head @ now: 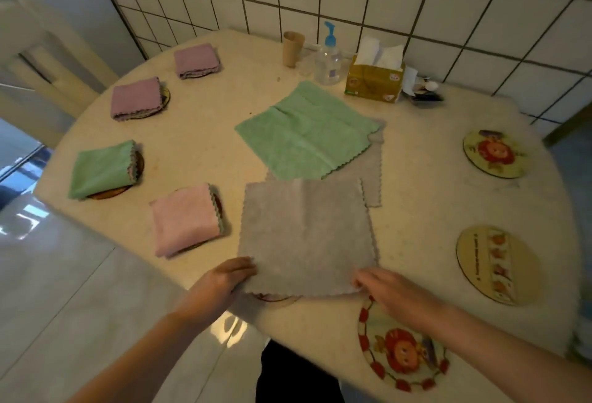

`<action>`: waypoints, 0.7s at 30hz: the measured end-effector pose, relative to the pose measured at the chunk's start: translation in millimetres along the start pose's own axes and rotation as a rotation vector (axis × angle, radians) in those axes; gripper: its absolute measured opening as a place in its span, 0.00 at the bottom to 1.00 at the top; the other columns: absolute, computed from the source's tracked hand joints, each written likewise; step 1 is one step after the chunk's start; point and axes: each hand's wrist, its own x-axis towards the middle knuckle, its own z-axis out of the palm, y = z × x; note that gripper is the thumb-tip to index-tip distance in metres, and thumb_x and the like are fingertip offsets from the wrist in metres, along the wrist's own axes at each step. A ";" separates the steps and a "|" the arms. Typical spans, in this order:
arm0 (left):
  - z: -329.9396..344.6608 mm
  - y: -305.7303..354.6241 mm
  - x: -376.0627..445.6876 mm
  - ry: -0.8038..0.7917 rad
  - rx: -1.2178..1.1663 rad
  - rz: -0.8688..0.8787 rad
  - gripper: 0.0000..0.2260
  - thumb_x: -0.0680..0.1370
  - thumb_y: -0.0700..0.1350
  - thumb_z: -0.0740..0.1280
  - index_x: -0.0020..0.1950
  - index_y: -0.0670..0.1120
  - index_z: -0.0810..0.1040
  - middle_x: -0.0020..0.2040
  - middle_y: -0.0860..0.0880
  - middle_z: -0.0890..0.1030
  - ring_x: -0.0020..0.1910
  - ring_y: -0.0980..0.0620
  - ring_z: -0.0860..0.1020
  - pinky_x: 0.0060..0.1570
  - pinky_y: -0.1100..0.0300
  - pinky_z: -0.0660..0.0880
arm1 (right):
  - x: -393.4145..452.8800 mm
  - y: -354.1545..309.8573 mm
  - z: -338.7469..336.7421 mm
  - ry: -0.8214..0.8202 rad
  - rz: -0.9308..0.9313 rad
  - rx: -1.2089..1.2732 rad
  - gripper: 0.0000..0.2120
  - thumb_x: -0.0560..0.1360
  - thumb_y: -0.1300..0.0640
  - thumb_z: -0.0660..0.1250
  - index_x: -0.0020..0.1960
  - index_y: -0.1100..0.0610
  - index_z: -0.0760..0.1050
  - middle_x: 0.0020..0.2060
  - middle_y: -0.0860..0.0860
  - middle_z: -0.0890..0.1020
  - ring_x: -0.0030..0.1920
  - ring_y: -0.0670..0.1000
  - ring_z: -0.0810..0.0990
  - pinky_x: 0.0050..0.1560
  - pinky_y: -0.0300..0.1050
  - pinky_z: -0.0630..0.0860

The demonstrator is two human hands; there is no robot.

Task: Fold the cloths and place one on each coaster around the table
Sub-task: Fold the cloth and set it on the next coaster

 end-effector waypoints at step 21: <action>-20.6 0.0 89.5 0.254 -0.607 -0.669 0.11 0.75 0.46 0.70 0.43 0.37 0.79 0.36 0.42 0.78 0.35 0.49 0.74 0.39 0.54 0.72 | 85.5 45.0 -43.3 0.504 0.420 0.521 0.03 0.72 0.60 0.69 0.42 0.60 0.79 0.34 0.52 0.81 0.37 0.48 0.76 0.36 0.40 0.71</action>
